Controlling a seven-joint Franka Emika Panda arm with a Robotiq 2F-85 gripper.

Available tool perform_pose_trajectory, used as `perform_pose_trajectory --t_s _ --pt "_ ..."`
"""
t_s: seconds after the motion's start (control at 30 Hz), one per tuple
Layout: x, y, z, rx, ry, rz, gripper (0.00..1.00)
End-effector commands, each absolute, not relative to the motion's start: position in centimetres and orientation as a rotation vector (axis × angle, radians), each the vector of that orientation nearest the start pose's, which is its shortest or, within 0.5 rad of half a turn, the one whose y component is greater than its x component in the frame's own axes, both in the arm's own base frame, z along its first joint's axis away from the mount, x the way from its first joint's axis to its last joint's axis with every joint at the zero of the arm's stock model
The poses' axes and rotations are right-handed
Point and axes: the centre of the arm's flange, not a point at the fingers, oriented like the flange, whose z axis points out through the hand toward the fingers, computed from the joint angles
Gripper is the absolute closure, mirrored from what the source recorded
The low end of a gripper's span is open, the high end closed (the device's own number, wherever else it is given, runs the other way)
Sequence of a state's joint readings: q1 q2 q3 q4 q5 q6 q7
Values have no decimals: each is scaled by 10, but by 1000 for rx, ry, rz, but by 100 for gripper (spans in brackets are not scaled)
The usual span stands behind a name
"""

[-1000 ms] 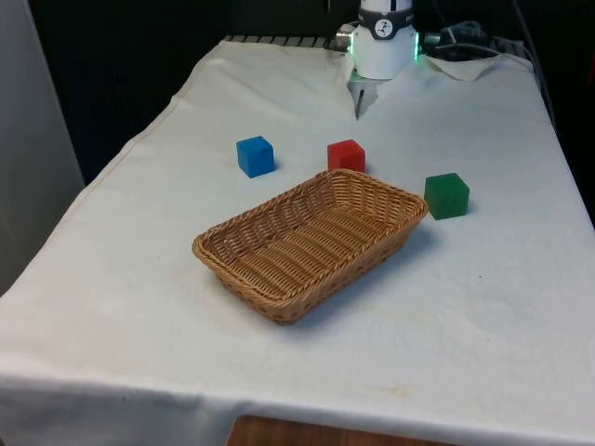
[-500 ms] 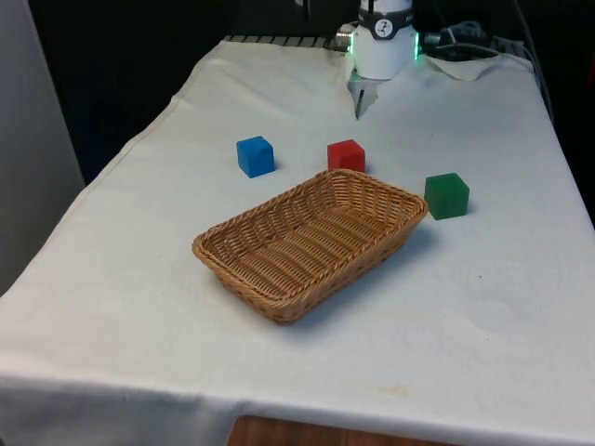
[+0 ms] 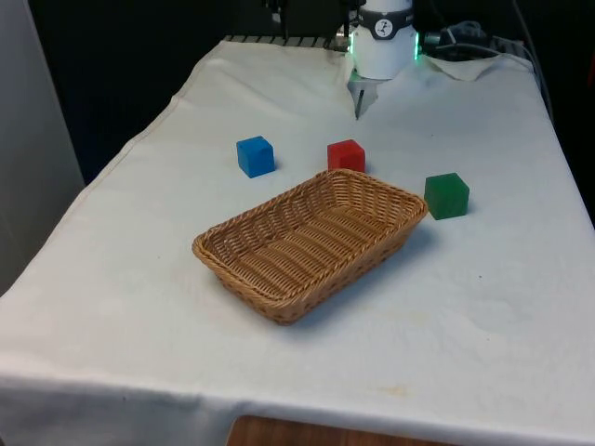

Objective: Pick up the blue cube and place it into the basket.

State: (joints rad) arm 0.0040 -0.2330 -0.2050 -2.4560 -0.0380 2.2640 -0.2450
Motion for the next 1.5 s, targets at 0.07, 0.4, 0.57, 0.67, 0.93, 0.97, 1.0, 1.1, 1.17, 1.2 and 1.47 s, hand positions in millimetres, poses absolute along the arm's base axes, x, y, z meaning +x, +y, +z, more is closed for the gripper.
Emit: perform_pose_trajectory --t_s 0.07,0.4,0.57,0.67,0.93,0.97,1.0,1.1,1.17,1.2,1.47 --pt "445 -100 378 -3151 -132 -79 0" --pt "441 -113 361 -3178 -161 -86 0" --pt "438 -119 355 -3176 -174 -78 0" --pt "434 -126 350 -3187 -188 -98 0" --pt "429 -141 338 -3193 -187 -99 0" --pt "428 -142 336 -3193 -187 -98 0" --pt "428 -145 335 -3193 -186 -98 0" --pt "426 -153 329 -3195 -184 -102 0" --pt "426 -156 326 -3195 -184 -103 0" --pt "426 -156 326 -3195 -184 -103 0" --pt "426 -166 314 -3201 -179 -105 0"
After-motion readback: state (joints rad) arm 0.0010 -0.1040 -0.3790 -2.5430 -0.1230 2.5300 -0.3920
